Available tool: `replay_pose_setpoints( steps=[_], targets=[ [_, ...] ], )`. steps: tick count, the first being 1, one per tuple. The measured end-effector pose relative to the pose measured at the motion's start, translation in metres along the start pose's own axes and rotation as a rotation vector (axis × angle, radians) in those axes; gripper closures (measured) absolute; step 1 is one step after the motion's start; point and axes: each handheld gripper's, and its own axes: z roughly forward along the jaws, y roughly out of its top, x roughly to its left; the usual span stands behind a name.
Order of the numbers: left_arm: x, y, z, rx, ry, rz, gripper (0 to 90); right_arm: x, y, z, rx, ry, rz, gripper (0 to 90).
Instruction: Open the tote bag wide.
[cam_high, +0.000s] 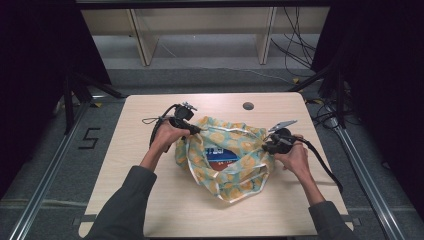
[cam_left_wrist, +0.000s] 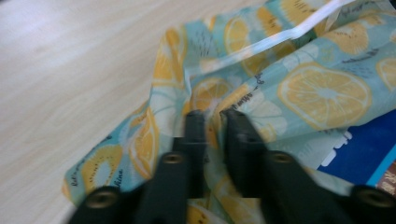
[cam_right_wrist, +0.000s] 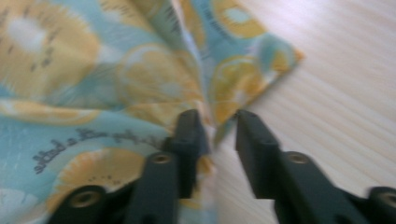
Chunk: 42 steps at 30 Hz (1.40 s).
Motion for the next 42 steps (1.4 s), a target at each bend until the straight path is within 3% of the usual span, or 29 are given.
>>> replay_pose_setpoints(
  steps=[2, 3, 4, 5, 6, 7, 10, 11, 12, 14, 15, 16, 18, 19, 20, 21, 22, 23, 24, 25, 27, 28, 31, 35, 36, 38, 40, 41, 42],
  targets=[
    [-0.008, 0.003, -0.014, -0.022, 0.042, 0.047, 65.3, -0.002, 0.004, -0.018, -0.035, -0.014, 0.017, 58.2],
    [-0.013, 0.005, -0.021, -0.039, 0.046, 0.054, 61.9, -0.001, 0.006, -0.026, -0.084, -0.023, 0.022, 54.0],
    [-0.022, 0.009, -0.035, -0.058, 0.044, 0.080, 57.5, 0.004, 0.016, -0.047, -0.125, -0.001, 0.013, 50.3],
    [-0.022, 0.009, -0.035, -0.058, 0.044, 0.080, 56.5, 0.004, 0.016, -0.047, -0.125, -0.001, 0.013, 50.3],
    [-0.032, 0.011, -0.044, -0.087, 0.046, 0.093, 56.5, 0.008, 0.020, -0.056, -0.164, 0.018, -0.009, 49.2],
    [-0.037, 0.011, -0.048, -0.088, 0.037, 0.105, 54.7, 0.019, 0.028, -0.064, -0.239, 0.068, -0.037, 47.5],
    [-0.057, 0.007, -0.052, -0.041, 0.047, 0.158, 52.4, 0.046, 0.037, -0.068, -0.220, 0.161, -0.076, 43.5],
    [-0.062, 0.005, -0.050, -0.024, 0.049, 0.164, 51.4, 0.060, 0.039, -0.062, -0.200, 0.198, -0.113, 42.7],
    [-0.066, 0.002, -0.047, -0.005, 0.058, 0.169, 46.0, 0.080, 0.042, -0.048, -0.160, 0.195, -0.172, 39.5],
    [-0.070, -0.005, -0.039, 0.029, 0.108, 0.124, 43.3, 0.087, 0.042, -0.043, -0.142, 0.179, -0.177, 38.4],
    [-0.070, -0.009, -0.036, 0.037, 0.146, 0.126, 36.9, 0.094, 0.043, -0.032, -0.122, 0.139, -0.203, 35.2],
    [-0.069, -0.013, -0.033, 0.059, 0.166, 0.127, 32.7, 0.100, 0.044, -0.018, -0.084, 0.099, -0.191, 32.8],
    [-0.066, -0.022, -0.027, 0.082, 0.159, 0.109, 32.0, 0.101, 0.044, -0.008, -0.057, 0.071, -0.202, 31.2],
    [-0.062, -0.028, -0.023, 0.082, 0.159, 0.095, 32.0, 0.101, 0.044, -0.008, -0.057, 0.071, -0.202, 31.2],
    [-0.059, -0.032, -0.021, 0.085, 0.156, 0.098, 41.7, 0.103, 0.041, 0.002, -0.024, 0.023, -0.257, 45.3],
    [-0.058, -0.034, -0.020, 0.080, 0.146, 0.112, 41.7, 0.103, 0.041, 0.002, -0.024, 0.023, -0.257, 45.3],
    [-0.058, -0.039, -0.018, 0.063, 0.143, 0.125, 50.2, 0.102, 0.042, 0.003, -0.009, 0.007, -0.295, 60.6],
    [-0.059, -0.044, -0.019, 0.081, 0.129, 0.141, 58.9, 0.099, 0.043, 0.003, -0.007, -0.031, -0.351, 74.4],
    [-0.058, -0.047, -0.020, 0.088, 0.122, 0.156, 68.6, 0.093, 0.046, 0.003, -0.010, -0.051, -0.359, 86.8],
    [-0.058, -0.049, -0.021, 0.085, 0.120, 0.167, 73.5, 0.088, 0.050, 0.002, -0.017, -0.043, -0.350, 90.0],
    [-0.054, -0.058, -0.030, 0.097, 0.112, 0.192, 80.4, 0.071, 0.062, -0.001, -0.034, -0.045, -0.301, 90.0],
    [-0.054, -0.058, -0.030, 0.097, 0.112, 0.192, 82.0, 0.071, 0.062, -0.001, -0.034, -0.045, -0.301, 90.0],
    [-0.048, -0.072, -0.039, 0.109, 0.108, 0.215, 84.9, 0.045, 0.077, 0.001, -0.076, -0.027, -0.212, 90.0],
    [-0.040, -0.089, -0.039, 0.173, 0.098, 0.252, 86.3, 0.036, 0.083, 0.014, -0.081, -0.012, -0.160, 90.0],
    [-0.033, -0.094, -0.032, 0.177, 0.093, 0.237, 86.4, 0.035, 0.083, 0.018, -0.049, -0.008, -0.177, 90.0],
    [-0.032, -0.096, -0.031, 0.163, 0.086, 0.214, 86.2, 0.037, 0.080, 0.025, -0.042, -0.013, -0.176, 90.0],
    [-0.032, -0.093, -0.035, 0.154, 0.083, 0.210, 79.4, 0.038, 0.075, 0.030, -0.031, -0.005, -0.192, 88.1],
    [-0.034, -0.090, -0.039, 0.131, 0.084, 0.198, 60.9, 0.036, 0.073, 0.026, -0.014, -0.017, -0.173, 77.2],
    [-0.036, -0.086, -0.045, 0.096, 0.094, 0.179, 60.9, 0.036, 0.073, 0.026, -0.014, -0.017, -0.173, 77.2]
  ],
)
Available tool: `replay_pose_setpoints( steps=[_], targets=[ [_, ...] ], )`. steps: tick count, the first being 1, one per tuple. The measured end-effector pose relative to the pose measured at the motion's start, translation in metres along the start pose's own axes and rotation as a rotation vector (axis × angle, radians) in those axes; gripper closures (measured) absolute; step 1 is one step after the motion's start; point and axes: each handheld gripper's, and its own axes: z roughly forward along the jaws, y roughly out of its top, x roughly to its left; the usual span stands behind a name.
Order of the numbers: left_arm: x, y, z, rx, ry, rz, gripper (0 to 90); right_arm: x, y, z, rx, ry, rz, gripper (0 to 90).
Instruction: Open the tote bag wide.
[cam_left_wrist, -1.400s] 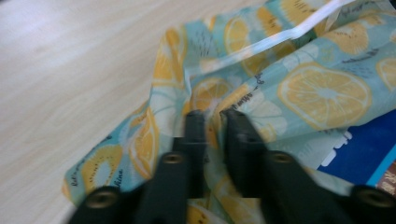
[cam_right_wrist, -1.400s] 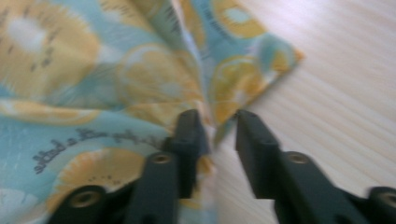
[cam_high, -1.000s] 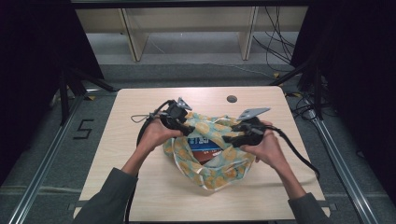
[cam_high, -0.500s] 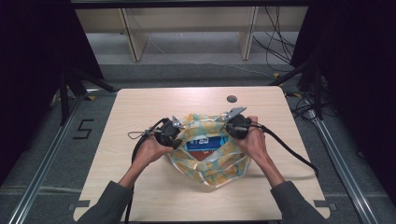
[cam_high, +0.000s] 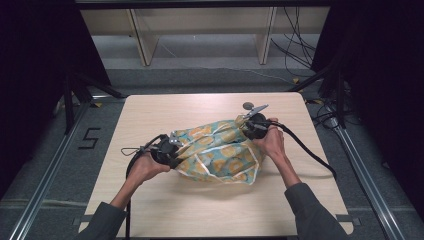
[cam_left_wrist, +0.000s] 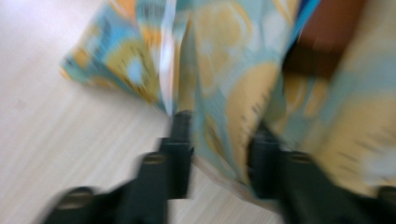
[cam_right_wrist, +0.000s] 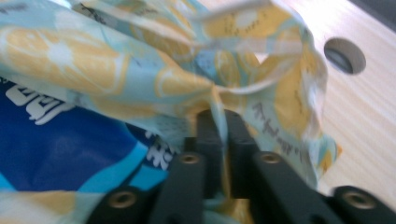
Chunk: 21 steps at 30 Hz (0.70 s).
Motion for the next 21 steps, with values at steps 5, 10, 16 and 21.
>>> replay_pose_setpoints(
  steps=[5, 10, 16, 21],
  targets=[
    [-0.006, 0.046, -0.031, -0.188, 0.043, 0.001, 49.0, 0.005, 0.005, -0.037, -0.093, 0.073, 0.055, 58.8],
    [-0.049, 0.090, -0.020, -0.198, 0.055, 0.141, 48.8, 0.033, 0.004, -0.073, -0.158, 0.175, -0.039, 57.0],
    [-0.076, 0.106, -0.011, -0.150, 0.015, 0.265, 55.9, 0.059, -0.009, -0.070, -0.112, 0.244, -0.103, 57.4],
    [-0.063, 0.111, 0.022, -0.004, 0.048, 0.246, 55.0, 0.080, -0.018, -0.051, -0.041, 0.297, -0.119, 54.2]
  ],
)
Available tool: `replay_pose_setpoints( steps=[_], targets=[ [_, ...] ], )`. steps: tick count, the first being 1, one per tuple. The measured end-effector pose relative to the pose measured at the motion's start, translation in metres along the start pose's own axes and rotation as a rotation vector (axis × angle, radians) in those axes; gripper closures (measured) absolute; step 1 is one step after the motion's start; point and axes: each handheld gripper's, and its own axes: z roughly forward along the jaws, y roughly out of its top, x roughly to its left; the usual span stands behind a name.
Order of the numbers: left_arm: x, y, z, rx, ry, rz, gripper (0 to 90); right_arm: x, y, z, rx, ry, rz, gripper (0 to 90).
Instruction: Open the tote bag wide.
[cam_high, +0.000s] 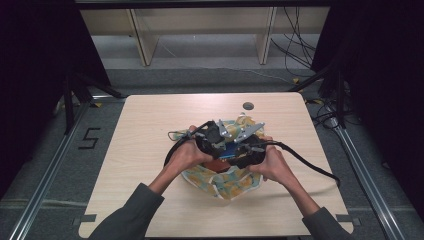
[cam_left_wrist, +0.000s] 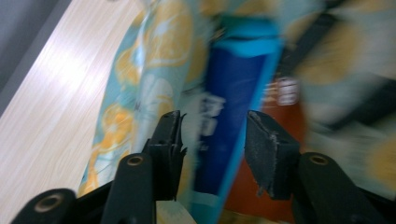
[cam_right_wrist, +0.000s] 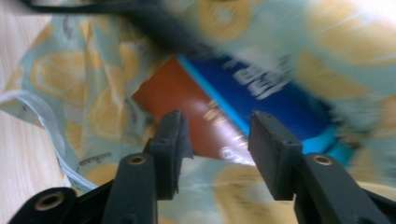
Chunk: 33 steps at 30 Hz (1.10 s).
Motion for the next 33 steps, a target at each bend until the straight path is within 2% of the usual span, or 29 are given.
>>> replay_pose_setpoints(
  steps=[1, 2, 3, 4, 5, 6, 8, 10, 11, 13, 15, 16, 17, 18, 19, 20, 21, 22, 23, 25, 26, 28, 29, 30, 31, 32, 33],
  targets=[
    [0.007, -0.001, 0.009, 0.032, -0.024, -0.024, 52.5, 0.004, -0.001, 0.004, 0.031, 0.026, 0.013, 53.1],
    [0.011, -0.002, 0.017, 0.042, -0.028, -0.051, 49.7, 0.006, -0.004, 0.008, 0.056, 0.034, 0.007, 51.7],
    [0.014, -0.003, 0.023, 0.049, -0.014, -0.050, 48.4, 0.009, -0.006, 0.010, 0.066, 0.018, -0.012, 51.1],
    [0.016, -0.004, 0.029, 0.054, -0.027, -0.055, 46.9, 0.010, -0.009, 0.010, 0.084, 0.020, -0.035, 50.6],
    [0.016, -0.004, 0.035, 0.063, -0.053, -0.074, 46.0, 0.012, -0.011, 0.010, 0.090, 0.026, -0.032, 49.8],
    [0.017, -0.004, 0.040, 0.077, -0.047, -0.063, 44.4, 0.013, -0.014, 0.010, 0.080, 0.032, -0.029, 48.9],
    [0.015, -0.004, 0.049, 0.099, -0.024, -0.076, 41.2, 0.017, -0.020, 0.009, 0.079, 0.030, -0.027, 48.3],
    [0.019, -0.005, 0.059, 0.099, -0.002, -0.094, 40.0, 0.020, -0.028, 0.008, 0.098, 0.029, -0.030, 47.5],
    [0.023, -0.005, 0.062, 0.096, 0.004, -0.089, 41.4, 0.021, -0.031, 0.009, 0.103, 0.029, -0.027, 47.1],
    [0.028, -0.006, 0.065, 0.083, 0.007, -0.079, 48.9, 0.023, -0.040, 0.009, 0.131, 0.011, -0.026, 47.1],
    [0.031, -0.006, 0.065, 0.069, 0.019, -0.067, 65.1, 0.025, -0.048, 0.009, 0.147, -0.002, -0.015, 47.1],
    [0.032, -0.007, 0.064, 0.052, 0.027, -0.079, 72.8, 0.025, -0.050, 0.007, 0.155, -0.014, -0.015, 47.1],
    [0.035, -0.007, 0.063, 0.035, 0.021, -0.090, 79.0, 0.025, -0.051, 0.004, 0.141, -0.025, -0.022, 47.2],
    [0.036, -0.006, 0.061, 0.033, 0.015, -0.094, 85.0, 0.027, -0.050, -0.001, 0.099, -0.052, -0.009, 47.3],
    [0.037, -0.006, 0.059, 0.026, 0.002, -0.105, 88.0, 0.025, -0.045, -0.014, 0.057, -0.084, 0.002, 47.3],
    [0.039, -0.006, 0.057, 0.025, -0.012, -0.103, 88.0, 0.025, -0.045, -0.014, 0.057, -0.084, 0.002, 47.3],
    [0.042, -0.006, 0.053, 0.011, -0.037, -0.124, 88.9, 0.020, -0.039, -0.026, -0.004, -0.138, -0.010, 46.0],
    [0.044, -0.005, 0.050, 0.005, -0.055, -0.139, 88.9, 0.020, -0.039, -0.026, -0.004, -0.138, -0.010, 46.0],
    [0.047, -0.005, 0.047, 0.003, -0.062, -0.135, 89.0, 0.015, -0.036, -0.030, -0.028, -0.175, -0.009, 44.5],
    [0.052, -0.003, 0.043, -0.012, -0.062, -0.159, 89.2, 0.007, -0.030, -0.032, -0.047, -0.208, 0.026, 43.5],
    [0.055, -0.003, 0.041, -0.034, -0.077, -0.186, 89.2, 0.004, -0.028, -0.030, -0.040, -0.222, 0.051, 42.5],
    [0.061, -0.002, 0.038, -0.040, -0.090, -0.199, 89.3, -0.008, -0.021, -0.023, -0.018, -0.300, 0.099, 40.2],
    [0.063, -0.002, 0.036, -0.042, -0.098, -0.204, 89.3, -0.022, -0.018, -0.012, 0.016, -0.338, 0.142, 38.7],
    [0.065, -0.002, 0.035, -0.047, -0.099, -0.205, 89.3, -0.022, -0.018, -0.012, 0.016, -0.338, 0.142, 38.7],
    [0.067, -0.003, 0.033, -0.051, -0.111, -0.213, 89.3, -0.028, -0.018, -0.008, 0.021, -0.364, 0.153, 39.6],
    [0.068, -0.004, 0.032, -0.059, -0.113, -0.211, 89.4, -0.037, -0.017, -0.002, 0.050, -0.380, 0.145, 53.3],
    [0.069, -0.005, 0.030, -0.058, -0.124, -0.209, 89.4, -0.047, -0.019, 0.001, 0.044, -0.374, 0.105, 66.8]
  ],
)
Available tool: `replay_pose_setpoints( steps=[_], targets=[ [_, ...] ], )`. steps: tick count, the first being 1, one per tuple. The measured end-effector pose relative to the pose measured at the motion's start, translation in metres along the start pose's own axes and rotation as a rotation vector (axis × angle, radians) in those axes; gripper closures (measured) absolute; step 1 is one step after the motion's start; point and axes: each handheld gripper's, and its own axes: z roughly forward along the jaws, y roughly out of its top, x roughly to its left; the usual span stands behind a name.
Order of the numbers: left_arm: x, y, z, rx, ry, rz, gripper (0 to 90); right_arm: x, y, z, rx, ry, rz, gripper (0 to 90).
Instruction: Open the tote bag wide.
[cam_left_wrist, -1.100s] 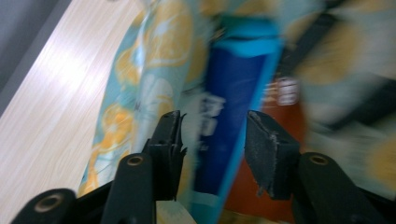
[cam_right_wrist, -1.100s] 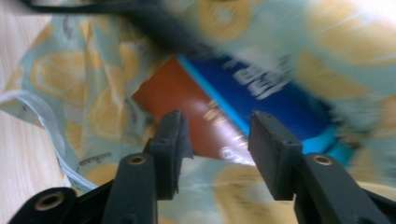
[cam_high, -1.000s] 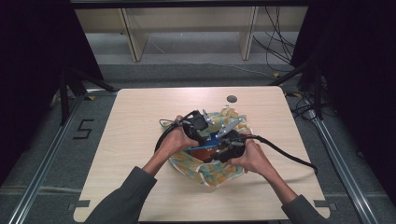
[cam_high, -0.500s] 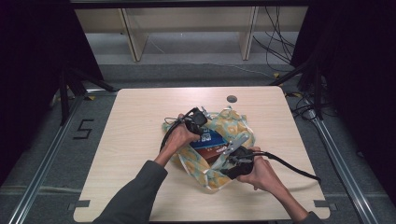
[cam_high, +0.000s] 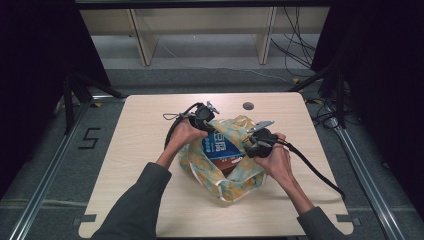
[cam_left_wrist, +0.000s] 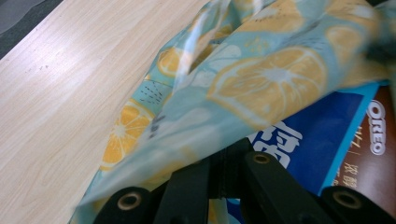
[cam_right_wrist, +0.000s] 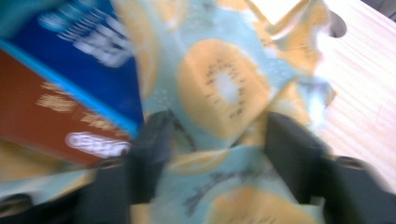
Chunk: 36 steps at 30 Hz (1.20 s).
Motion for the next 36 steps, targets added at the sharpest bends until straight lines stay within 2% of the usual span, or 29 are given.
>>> replay_pose_setpoints(
  steps=[2, 3, 4, 6, 7, 8, 9, 10, 11, 12, 13, 14, 15, 16, 17, 18, 19, 20, 22, 24, 25, 26, 27, 28, 29, 30, 33, 35, 36],
  targets=[
    [0.001, -0.003, -0.005, -0.009, -0.024, 0.003, 89.4, -0.004, 0.000, 0.000, -0.003, -0.005, 0.012, 83.9],
    [0.000, -0.005, -0.008, -0.019, -0.031, 0.004, 89.4, -0.014, -0.001, 0.000, -0.027, -0.023, 0.000, 90.0],
    [0.001, -0.006, -0.012, -0.015, -0.045, 0.023, 89.4, -0.022, -0.001, -0.001, -0.056, -0.047, 0.007, 90.0],
    [0.000, -0.009, -0.018, -0.031, -0.061, 0.037, 89.4, -0.037, 0.000, -0.007, -0.068, -0.075, 0.036, 90.0],
    [0.001, -0.010, -0.021, -0.032, -0.064, 0.042, 89.5, -0.042, 0.001, -0.008, -0.074, -0.068, 0.045, 90.0],
    [0.002, -0.011, -0.024, -0.042, -0.079, 0.028, 89.5, -0.046, 0.002, -0.009, -0.081, -0.057, 0.068, 90.0],
    [0.003, -0.011, -0.026, -0.053, -0.075, 0.006, 89.4, -0.049, 0.003, -0.012, -0.103, -0.036, 0.064, 90.0],
    [0.004, -0.011, -0.027, -0.048, -0.072, 0.009, 89.5, -0.048, 0.004, -0.016, -0.117, 0.002, 0.079, 90.0],
    [0.005, -0.010, -0.027, -0.045, -0.079, 0.019, 89.4, -0.041, 0.007, -0.023, -0.179, 0.077, 0.084, 84.5],
    [0.006, -0.009, -0.026, -0.042, -0.074, 0.010, 89.4, -0.036, 0.009, -0.026, -0.208, 0.106, 0.066, 77.3],
    [0.007, -0.007, -0.025, -0.038, -0.074, 0.002, 89.4, -0.036, 0.009, -0.026, -0.208, 0.106, 0.066, 77.3],
    [0.009, -0.005, -0.023, -0.038, -0.074, -0.007, 89.4, -0.021, 0.013, -0.033, -0.183, 0.175, 0.079, 68.6],
    [0.010, -0.003, -0.022, -0.038, -0.064, -0.015, 89.4, -0.021, 0.013, -0.033, -0.183, 0.175, 0.079, 68.6],
    [0.012, -0.001, -0.020, -0.039, -0.066, -0.031, 89.4, -0.003, 0.016, -0.037, -0.201, 0.251, 0.022, 70.3],
    [0.014, 0.000, -0.018, -0.033, -0.063, -0.033, 89.4, 0.002, 0.016, -0.039, -0.185, 0.274, 0.009, 73.5],
    [0.019, 0.001, -0.014, -0.025, -0.057, -0.060, 89.4, 0.010, 0.017, -0.038, -0.205, 0.281, -0.019, 76.6],
    [0.019, 0.001, -0.014, -0.025, -0.057, -0.060, 89.4, 0.010, 0.017, -0.038, -0.205, 0.281, -0.019, 76.6],
    [0.022, 0.002, -0.012, -0.019, -0.048, -0.069, 89.4, 0.023, 0.021, -0.032, -0.158, 0.330, -0.080, 85.3],
    [0.026, 0.002, -0.008, -0.017, -0.050, -0.083, 89.4, 0.026, 0.022, -0.028, -0.136, 0.337, -0.096, 87.3],
    [0.030, 0.000, -0.005, -0.006, -0.049, -0.094, 89.4, 0.030, 0.026, -0.009, -0.031, 0.287, -0.135, 90.0],
    [0.031, -0.001, -0.004, -0.007, -0.044, -0.099, 89.4, 0.022, 0.030, 0.007, 0.004, 0.193, -0.140, 90.0],
    [0.032, -0.002, -0.003, -0.004, -0.044, -0.100, 89.4, 0.022, 0.030, 0.007, 0.004, 0.193, -0.140, 90.0],
    [0.034, -0.004, -0.002, -0.001, -0.048, -0.102, 89.4, 0.017, 0.032, 0.010, 0.024, 0.143, -0.128, 90.0],
    [0.034, -0.005, 0.000, 0.003, -0.051, -0.102, 89.4, 0.006, 0.035, 0.014, 0.025, 0.073, -0.078, 90.0],
    [0.034, -0.005, 0.002, 0.008, -0.055, -0.103, 89.4, -0.012, 0.037, 0.020, 0.006, 0.052, -0.001, 90.0],
    [0.034, -0.006, 0.004, 0.012, -0.059, -0.100, 89.4, -0.012, 0.037, 0.020, 0.006, 0.052, -0.001, 90.0],
    [0.032, -0.007, 0.009, 0.022, -0.073, -0.090, 89.3, -0.033, 0.037, 0.028, 0.011, 0.046, 0.101, 90.0],
    [0.032, -0.009, 0.012, 0.027, -0.074, -0.093, 89.3, -0.042, 0.033, 0.035, 0.037, 0.047, 0.142, 90.0],
    [0.031, -0.009, 0.013, 0.027, -0.073, -0.094, 89.3, -0.046, 0.029, 0.040, 0.049, 0.047, 0.143, 90.0]
  ],
)
